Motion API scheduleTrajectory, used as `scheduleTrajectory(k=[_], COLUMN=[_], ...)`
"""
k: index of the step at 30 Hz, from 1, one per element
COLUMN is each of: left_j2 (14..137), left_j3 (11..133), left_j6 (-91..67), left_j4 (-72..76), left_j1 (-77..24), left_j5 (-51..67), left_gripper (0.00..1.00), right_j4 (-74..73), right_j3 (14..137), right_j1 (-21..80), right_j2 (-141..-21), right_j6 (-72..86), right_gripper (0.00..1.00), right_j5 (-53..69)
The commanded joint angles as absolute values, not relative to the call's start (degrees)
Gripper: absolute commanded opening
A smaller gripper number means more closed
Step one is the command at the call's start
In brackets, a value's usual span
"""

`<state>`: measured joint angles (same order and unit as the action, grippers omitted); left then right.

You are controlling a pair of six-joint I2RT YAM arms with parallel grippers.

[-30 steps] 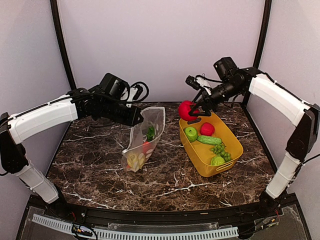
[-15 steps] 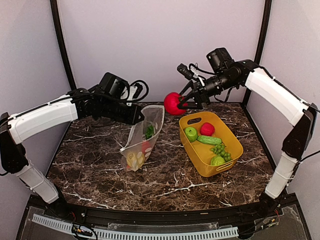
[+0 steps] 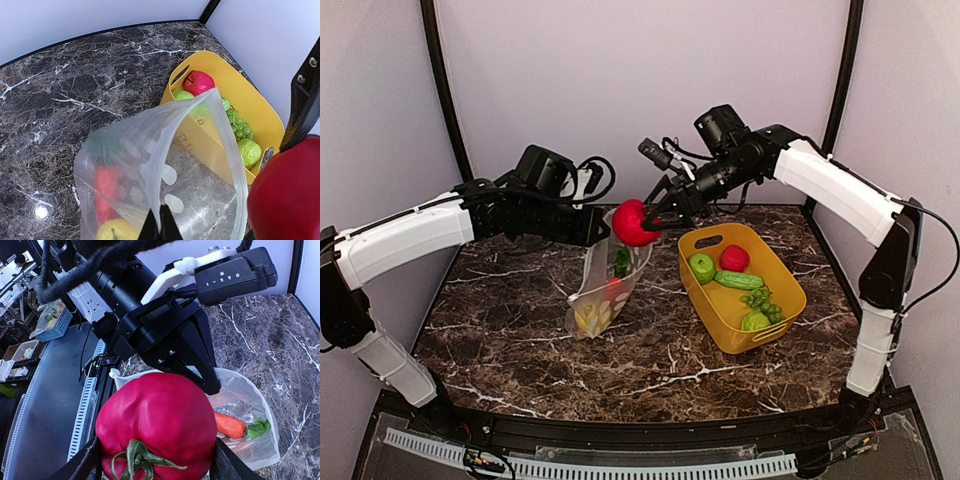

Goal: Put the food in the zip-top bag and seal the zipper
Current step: Place the fake fruit in the zipper food storage bag.

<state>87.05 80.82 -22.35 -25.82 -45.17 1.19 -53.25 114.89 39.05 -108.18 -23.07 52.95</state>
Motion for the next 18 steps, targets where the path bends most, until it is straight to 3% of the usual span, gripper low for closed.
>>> scheduleTrajectory(k=[1, 11, 18], left_j2=[83.83, 82.43, 82.55], left_j3=[79.62, 75.59, 75.05], left_j6=[-24.21, -26.64, -27.37], left_j4=[-24.11, -20.7, -19.69], left_j1=[-45.19, -45.25, -45.22], left_j5=[1.31, 2.08, 2.5], left_gripper=[0.01, 0.01, 0.01], right_j4=[-50.9, -47.94, -47.79], right_j3=[114.89, 110.2, 112.03], right_j1=[39.55, 39.56, 40.53], right_j2=[-110.48, -111.17, -112.08], right_j6=[-22.23, -21.94, -21.16], right_gripper=[0.58, 0.58, 0.65], right_j5=[52.79, 45.05, 37.56])
